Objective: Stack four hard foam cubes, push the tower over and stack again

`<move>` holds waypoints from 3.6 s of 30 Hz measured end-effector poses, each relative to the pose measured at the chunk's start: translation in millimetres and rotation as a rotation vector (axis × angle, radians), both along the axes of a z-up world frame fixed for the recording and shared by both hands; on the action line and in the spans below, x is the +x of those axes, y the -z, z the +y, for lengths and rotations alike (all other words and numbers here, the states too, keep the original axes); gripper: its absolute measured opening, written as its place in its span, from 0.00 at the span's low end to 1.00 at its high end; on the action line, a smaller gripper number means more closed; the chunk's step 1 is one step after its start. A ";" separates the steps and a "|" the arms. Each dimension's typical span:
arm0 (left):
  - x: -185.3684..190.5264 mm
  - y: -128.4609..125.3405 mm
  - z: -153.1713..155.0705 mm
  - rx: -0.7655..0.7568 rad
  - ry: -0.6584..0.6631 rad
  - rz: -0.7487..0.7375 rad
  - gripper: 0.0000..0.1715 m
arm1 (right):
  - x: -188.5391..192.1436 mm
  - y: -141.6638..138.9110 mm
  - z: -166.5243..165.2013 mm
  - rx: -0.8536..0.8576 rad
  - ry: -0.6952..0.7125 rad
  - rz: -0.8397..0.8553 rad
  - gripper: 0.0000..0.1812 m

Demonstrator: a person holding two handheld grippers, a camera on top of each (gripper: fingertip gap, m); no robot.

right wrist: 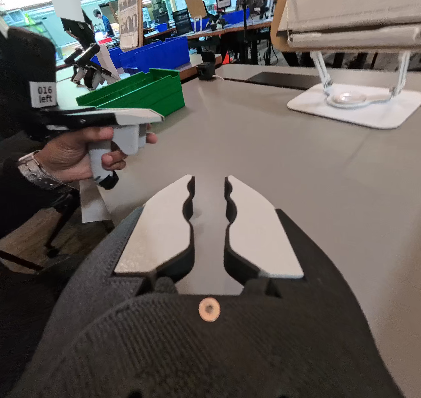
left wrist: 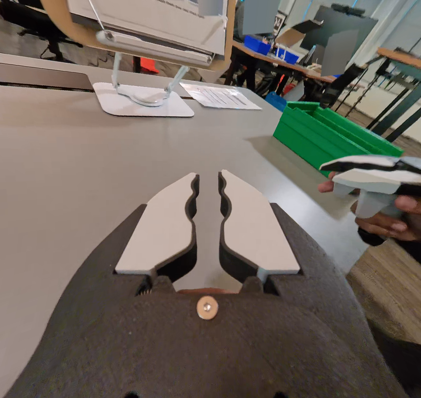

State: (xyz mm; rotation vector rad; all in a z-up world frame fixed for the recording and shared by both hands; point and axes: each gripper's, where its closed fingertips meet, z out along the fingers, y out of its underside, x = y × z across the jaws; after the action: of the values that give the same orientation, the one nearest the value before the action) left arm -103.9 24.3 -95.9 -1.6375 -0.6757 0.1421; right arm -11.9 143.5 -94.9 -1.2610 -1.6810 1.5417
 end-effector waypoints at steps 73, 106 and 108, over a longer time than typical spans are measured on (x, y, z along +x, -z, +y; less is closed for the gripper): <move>-43.4 49.4 79.5 -0.522 -0.058 0.427 0.04 | -67.2 28.0 29.7 0.439 0.326 0.080 0.02; 232.7 -38.5 138.5 0.017 0.657 0.695 0.05 | -70.2 102.8 77.4 0.844 0.489 -0.293 0.14; 231.2 -35.2 139.5 -0.004 0.666 0.687 0.07 | -70.2 102.5 76.4 0.859 0.487 -0.287 0.14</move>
State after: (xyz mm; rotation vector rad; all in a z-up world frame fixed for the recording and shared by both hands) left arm 127.3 163.8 -60.7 -1.5969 0.3949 0.2028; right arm -82.1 219.9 -197.3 -1.2766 -1.7246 0.2827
